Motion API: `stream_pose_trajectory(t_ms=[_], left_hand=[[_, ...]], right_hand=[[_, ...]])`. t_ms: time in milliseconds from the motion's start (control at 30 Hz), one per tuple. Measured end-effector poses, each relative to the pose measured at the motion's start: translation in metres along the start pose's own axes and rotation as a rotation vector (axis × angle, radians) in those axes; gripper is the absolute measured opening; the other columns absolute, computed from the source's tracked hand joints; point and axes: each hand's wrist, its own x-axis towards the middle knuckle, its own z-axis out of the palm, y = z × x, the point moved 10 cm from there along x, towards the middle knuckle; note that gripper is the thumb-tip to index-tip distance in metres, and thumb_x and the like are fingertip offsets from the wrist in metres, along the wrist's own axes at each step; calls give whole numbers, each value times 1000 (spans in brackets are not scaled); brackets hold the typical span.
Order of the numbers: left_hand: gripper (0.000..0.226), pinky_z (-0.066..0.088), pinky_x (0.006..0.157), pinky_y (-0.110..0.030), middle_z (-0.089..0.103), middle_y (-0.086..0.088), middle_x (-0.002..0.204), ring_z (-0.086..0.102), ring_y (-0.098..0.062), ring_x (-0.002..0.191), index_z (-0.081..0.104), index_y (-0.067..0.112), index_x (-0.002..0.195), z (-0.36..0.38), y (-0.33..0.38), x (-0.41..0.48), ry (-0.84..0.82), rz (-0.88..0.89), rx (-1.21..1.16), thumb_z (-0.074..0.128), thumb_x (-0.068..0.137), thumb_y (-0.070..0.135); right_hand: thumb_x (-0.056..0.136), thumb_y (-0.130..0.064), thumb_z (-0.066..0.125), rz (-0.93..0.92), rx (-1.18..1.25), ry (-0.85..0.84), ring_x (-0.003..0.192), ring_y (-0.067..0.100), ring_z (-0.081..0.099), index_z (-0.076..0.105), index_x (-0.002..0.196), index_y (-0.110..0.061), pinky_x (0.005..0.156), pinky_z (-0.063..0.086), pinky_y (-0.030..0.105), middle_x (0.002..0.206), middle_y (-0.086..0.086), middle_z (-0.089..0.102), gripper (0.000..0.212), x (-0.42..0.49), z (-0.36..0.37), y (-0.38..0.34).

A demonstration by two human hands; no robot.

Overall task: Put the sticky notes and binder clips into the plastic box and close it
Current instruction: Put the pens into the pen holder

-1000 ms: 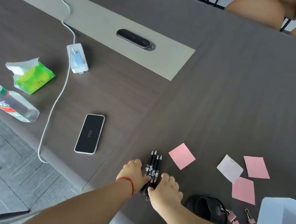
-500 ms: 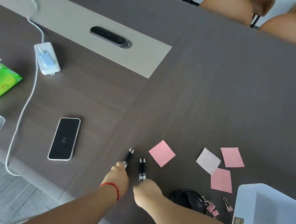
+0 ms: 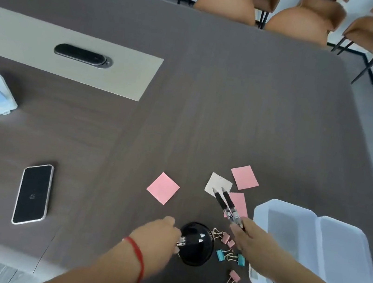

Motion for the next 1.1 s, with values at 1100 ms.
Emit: stream_pose_trajectory(t_ms=[1100], left_hand=[[35, 48, 78, -29, 51, 7, 94, 55, -15, 82, 53, 23, 87, -3, -4, 40, 149, -182, -224, 48, 86, 58]], right_hand=[[95, -48, 44, -102, -195, -180, 108, 24, 59, 49, 132, -29, 88, 48, 38, 119, 3, 55, 41, 22, 36, -16]])
